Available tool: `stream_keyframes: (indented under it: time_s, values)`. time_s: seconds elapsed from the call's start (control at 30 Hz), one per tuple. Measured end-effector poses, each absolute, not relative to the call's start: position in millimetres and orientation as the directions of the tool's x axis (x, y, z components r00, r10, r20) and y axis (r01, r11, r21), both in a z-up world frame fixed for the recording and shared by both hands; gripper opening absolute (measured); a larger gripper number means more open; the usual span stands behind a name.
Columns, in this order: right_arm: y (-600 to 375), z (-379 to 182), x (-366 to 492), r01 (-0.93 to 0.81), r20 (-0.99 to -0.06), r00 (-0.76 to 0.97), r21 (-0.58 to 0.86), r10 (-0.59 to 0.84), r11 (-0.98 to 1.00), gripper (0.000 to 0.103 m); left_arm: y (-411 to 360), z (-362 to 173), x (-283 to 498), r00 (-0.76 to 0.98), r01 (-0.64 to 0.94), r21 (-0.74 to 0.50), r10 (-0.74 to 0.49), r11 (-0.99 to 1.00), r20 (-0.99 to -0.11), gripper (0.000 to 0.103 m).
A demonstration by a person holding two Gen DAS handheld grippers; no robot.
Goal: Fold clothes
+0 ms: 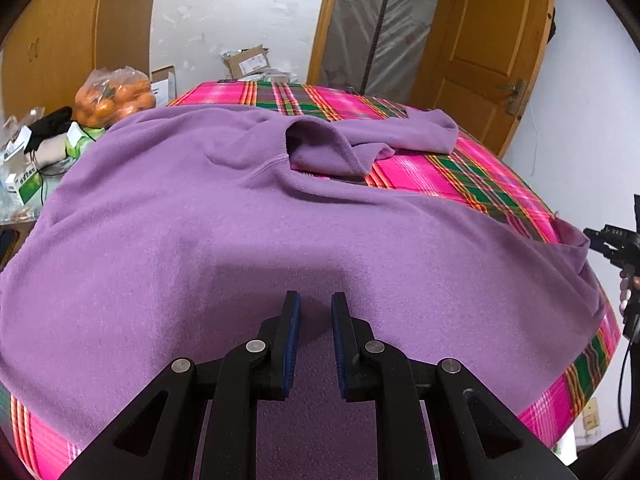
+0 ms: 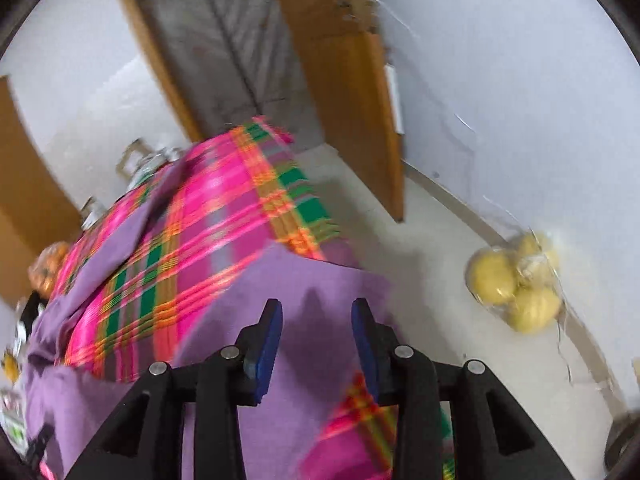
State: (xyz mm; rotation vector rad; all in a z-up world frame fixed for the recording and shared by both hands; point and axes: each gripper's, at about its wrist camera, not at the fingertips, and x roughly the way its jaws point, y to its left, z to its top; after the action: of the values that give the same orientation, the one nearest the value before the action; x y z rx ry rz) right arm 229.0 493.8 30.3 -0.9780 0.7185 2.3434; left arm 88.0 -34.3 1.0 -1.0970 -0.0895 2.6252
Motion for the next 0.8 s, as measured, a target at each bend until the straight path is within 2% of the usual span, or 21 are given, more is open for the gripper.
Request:
stream_keyframes:
  time_s: [0.23, 0.33, 0.37, 0.43, 0.47, 0.5, 0.63, 0.8]
  values:
    - [501, 11, 216, -0.637, -0.784, -0.560, 0.198, 0.269, -0.745, 0.043, -31, 1, 89, -0.673, -0.240, -0.139, 0.268, -0.961, -0.689, 0.017]
    - [511, 7, 209, -0.623, -0.782, -0.573, 0.224, 0.243, -0.749, 0.044, -30, 1, 89, -0.675, -0.235, -0.134, 0.261, -0.963, -0.690, 0.017]
    - [515, 7, 207, -0.622, -0.783, -0.578, 0.241, 0.229, -0.745, 0.041, -30, 1, 89, -0.676, -0.234, -0.134, 0.260, -0.963, -0.690, 0.017]
    - [519, 9, 207, -0.622, -0.777, -0.585, 0.248, 0.230, -0.743, 0.026, -30, 1, 89, -0.676, -0.231, -0.138, 0.260, -0.963, -0.690, 0.017]
    - [518, 12, 208, -0.625, -0.772, -0.586, 0.237, 0.246, -0.743, 0.013, -31, 1, 89, -0.675, -0.229, -0.140, 0.261, -0.963, -0.690, 0.017]
    - [517, 15, 212, -0.621, -0.760, -0.599, 0.242, 0.253, -0.745, 0.007, -31, 1, 88, -0.675, -0.228, -0.141, 0.260, -0.964, -0.691, 0.017]
    - [507, 35, 235, -0.626, -0.705, -0.635, 0.230, 0.316, -0.745, 0.007, -31, 2, 87, -0.667, -0.220, -0.141, 0.254, -0.965, -0.700, 0.017]
    - [509, 54, 292, -0.742, -0.703, -0.563, 0.199, 0.434, -0.640, 0.008, -30, 4, 85, -0.654, -0.213, -0.150, 0.255, -0.965, -0.712, 0.017]
